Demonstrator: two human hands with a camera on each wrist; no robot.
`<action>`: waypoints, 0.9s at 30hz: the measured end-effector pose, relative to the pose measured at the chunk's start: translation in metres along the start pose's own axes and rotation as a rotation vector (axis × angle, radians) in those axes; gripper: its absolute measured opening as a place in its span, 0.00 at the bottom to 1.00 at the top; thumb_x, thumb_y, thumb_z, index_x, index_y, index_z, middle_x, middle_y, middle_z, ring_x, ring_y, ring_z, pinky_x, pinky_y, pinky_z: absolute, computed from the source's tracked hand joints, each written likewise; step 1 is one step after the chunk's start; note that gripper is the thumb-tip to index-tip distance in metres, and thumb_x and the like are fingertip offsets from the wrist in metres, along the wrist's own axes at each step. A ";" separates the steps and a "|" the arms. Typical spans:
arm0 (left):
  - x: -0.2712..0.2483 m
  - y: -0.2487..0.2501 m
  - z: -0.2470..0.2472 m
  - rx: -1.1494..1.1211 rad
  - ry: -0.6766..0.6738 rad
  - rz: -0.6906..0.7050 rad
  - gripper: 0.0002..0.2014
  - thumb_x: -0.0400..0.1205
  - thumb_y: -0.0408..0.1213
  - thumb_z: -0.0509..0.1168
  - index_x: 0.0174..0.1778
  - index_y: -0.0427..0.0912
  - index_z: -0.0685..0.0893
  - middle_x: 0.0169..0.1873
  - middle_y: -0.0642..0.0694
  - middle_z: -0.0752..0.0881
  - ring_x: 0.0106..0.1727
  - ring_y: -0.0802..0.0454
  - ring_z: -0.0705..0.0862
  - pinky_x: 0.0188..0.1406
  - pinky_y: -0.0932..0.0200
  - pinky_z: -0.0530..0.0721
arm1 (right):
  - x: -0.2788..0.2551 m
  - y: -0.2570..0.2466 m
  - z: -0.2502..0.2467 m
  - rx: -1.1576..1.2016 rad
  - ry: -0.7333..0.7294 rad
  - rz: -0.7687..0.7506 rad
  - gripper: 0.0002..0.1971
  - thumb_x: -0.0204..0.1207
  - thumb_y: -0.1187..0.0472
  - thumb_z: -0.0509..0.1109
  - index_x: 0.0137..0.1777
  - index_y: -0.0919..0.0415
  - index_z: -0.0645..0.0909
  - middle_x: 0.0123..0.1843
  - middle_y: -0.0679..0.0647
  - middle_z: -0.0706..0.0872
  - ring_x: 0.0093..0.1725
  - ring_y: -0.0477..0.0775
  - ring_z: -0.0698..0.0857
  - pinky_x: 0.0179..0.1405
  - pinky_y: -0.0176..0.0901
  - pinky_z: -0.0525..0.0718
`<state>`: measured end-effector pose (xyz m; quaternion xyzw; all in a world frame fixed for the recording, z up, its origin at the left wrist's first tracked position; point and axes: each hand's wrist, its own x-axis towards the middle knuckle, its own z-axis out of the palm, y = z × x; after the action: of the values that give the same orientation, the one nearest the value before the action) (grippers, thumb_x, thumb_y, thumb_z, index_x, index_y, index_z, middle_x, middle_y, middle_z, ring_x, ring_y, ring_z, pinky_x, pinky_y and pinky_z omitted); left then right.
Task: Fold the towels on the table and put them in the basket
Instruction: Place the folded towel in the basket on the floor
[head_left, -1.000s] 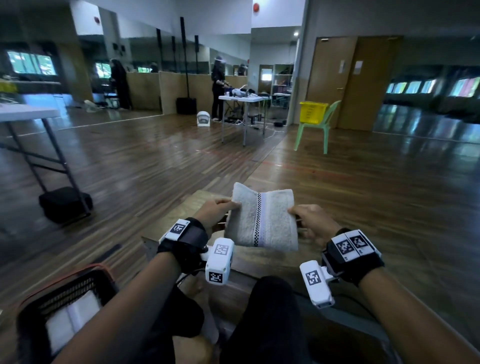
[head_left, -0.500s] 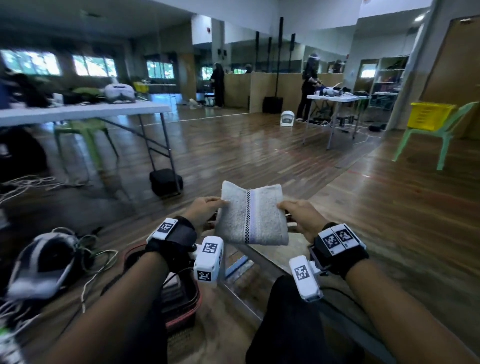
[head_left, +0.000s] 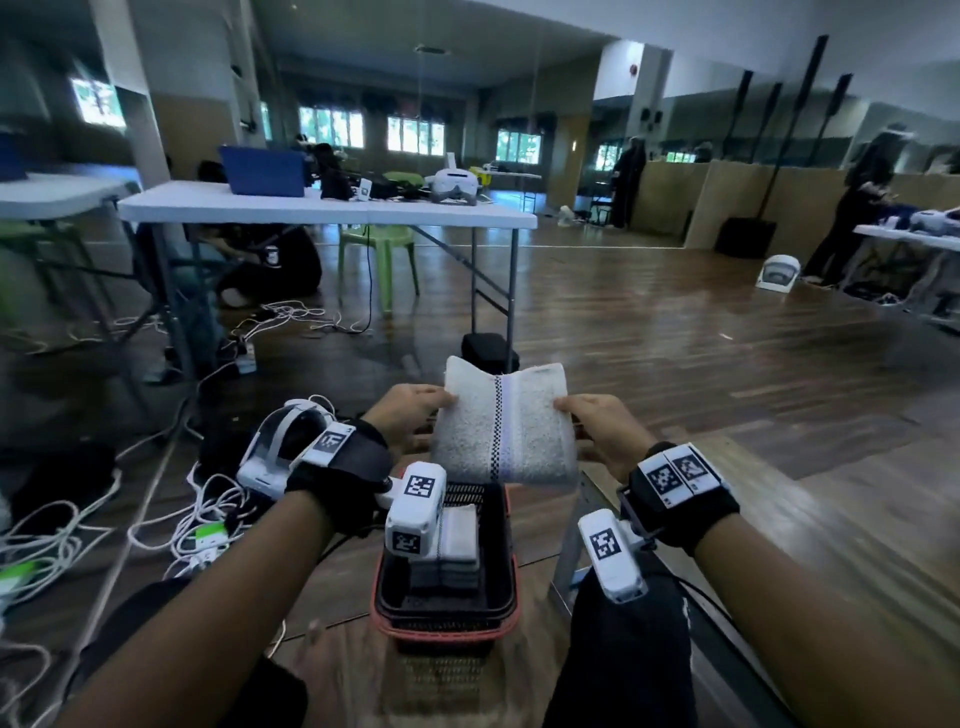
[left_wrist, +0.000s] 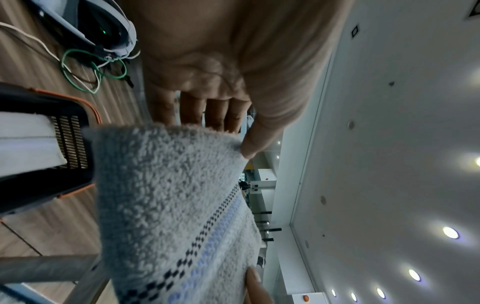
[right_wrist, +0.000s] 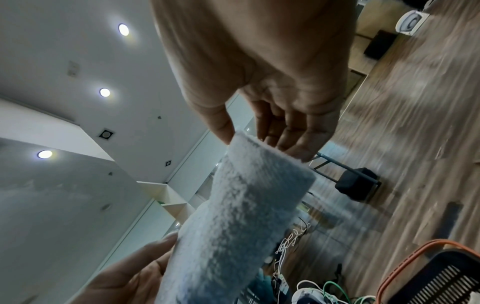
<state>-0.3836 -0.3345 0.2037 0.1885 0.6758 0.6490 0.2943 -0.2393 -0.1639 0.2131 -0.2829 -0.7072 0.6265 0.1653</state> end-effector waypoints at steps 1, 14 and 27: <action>0.004 -0.001 -0.007 -0.011 0.008 -0.004 0.05 0.82 0.32 0.64 0.40 0.43 0.82 0.33 0.46 0.82 0.31 0.54 0.79 0.20 0.68 0.77 | 0.007 0.000 0.005 0.001 -0.014 0.003 0.07 0.80 0.60 0.64 0.47 0.63 0.81 0.42 0.56 0.85 0.39 0.55 0.85 0.36 0.47 0.84; 0.120 -0.105 -0.045 -0.069 0.089 -0.380 0.07 0.82 0.34 0.61 0.38 0.43 0.78 0.35 0.45 0.79 0.35 0.50 0.77 0.34 0.59 0.74 | 0.138 0.093 0.063 -0.038 -0.062 0.203 0.06 0.79 0.60 0.65 0.43 0.61 0.81 0.42 0.57 0.85 0.38 0.55 0.83 0.37 0.46 0.79; 0.295 -0.349 -0.067 0.066 0.204 -0.690 0.18 0.74 0.34 0.69 0.55 0.26 0.82 0.55 0.30 0.85 0.49 0.38 0.87 0.58 0.39 0.83 | 0.284 0.303 0.122 -0.292 -0.041 0.571 0.13 0.72 0.54 0.68 0.41 0.65 0.86 0.41 0.60 0.86 0.43 0.59 0.83 0.39 0.42 0.76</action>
<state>-0.6053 -0.2284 -0.1871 -0.1072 0.7462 0.5046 0.4208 -0.4756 -0.0714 -0.1373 -0.4779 -0.6848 0.5451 -0.0739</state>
